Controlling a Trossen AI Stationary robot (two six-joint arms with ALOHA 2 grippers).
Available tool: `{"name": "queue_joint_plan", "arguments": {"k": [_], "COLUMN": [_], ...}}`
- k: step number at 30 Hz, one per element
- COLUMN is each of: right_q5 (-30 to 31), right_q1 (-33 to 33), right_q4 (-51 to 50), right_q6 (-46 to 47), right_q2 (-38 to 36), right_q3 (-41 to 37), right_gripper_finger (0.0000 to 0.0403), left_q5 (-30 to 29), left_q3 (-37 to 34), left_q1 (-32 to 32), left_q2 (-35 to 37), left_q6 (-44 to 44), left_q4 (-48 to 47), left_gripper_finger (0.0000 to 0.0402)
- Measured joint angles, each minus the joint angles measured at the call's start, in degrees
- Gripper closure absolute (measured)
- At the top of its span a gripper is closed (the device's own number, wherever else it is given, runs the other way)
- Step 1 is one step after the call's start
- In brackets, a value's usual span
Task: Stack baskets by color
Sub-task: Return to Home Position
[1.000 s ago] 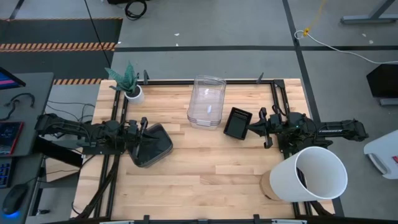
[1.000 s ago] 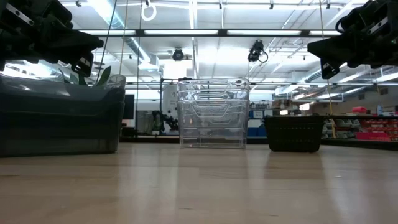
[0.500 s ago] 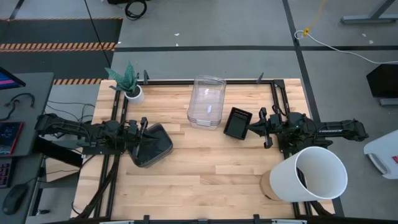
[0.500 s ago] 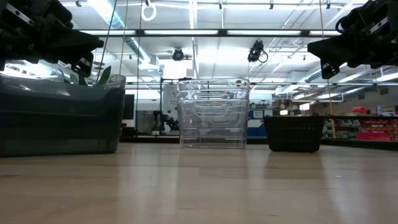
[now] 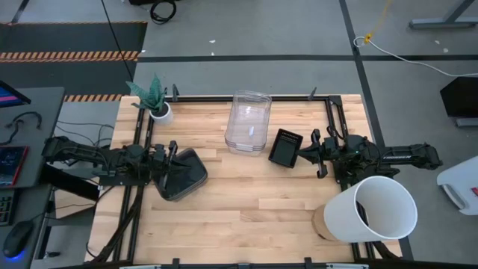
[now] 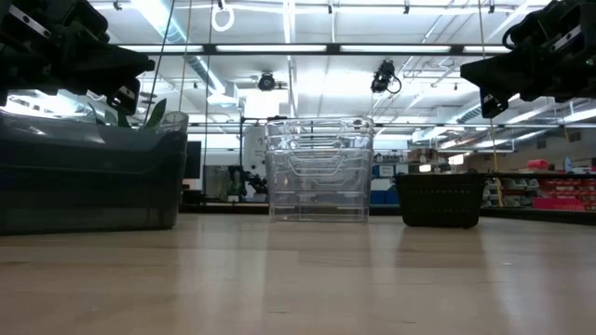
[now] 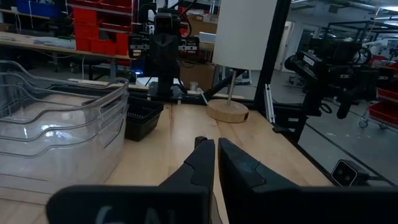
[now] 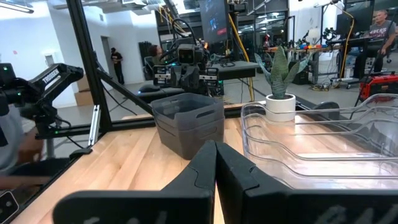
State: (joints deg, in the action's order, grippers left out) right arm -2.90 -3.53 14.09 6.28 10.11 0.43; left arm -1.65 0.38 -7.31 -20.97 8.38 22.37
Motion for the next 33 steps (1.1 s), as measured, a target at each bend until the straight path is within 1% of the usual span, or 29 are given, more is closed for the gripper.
{"name": "queue_joint_plan", "arguments": {"k": [9,20,29,33], "right_q5": [0.0,0.0,0.0,0.0], "right_q1": [0.0,0.0,0.0,0.0], "right_q4": [0.0,0.0,0.0,0.0], "right_q6": [0.0,0.0,0.0,0.0], "right_q2": [0.0,0.0,0.0,0.0], "right_q3": [0.0,0.0,0.0,0.0], "right_gripper_finger": [0.0391,0.0391,0.0391,0.0391], "left_q5": [0.0,0.0,0.0,0.0], "left_q3": [0.0,0.0,0.0,0.0], "left_q1": [0.0,0.0,0.0,0.0], "left_q2": [0.0,0.0,0.0,0.0], "left_q6": [0.0,0.0,0.0,0.0], "left_q4": [0.0,0.0,0.0,0.0], "left_gripper_finger": [0.0366,0.0376,0.0366,0.0368]}}
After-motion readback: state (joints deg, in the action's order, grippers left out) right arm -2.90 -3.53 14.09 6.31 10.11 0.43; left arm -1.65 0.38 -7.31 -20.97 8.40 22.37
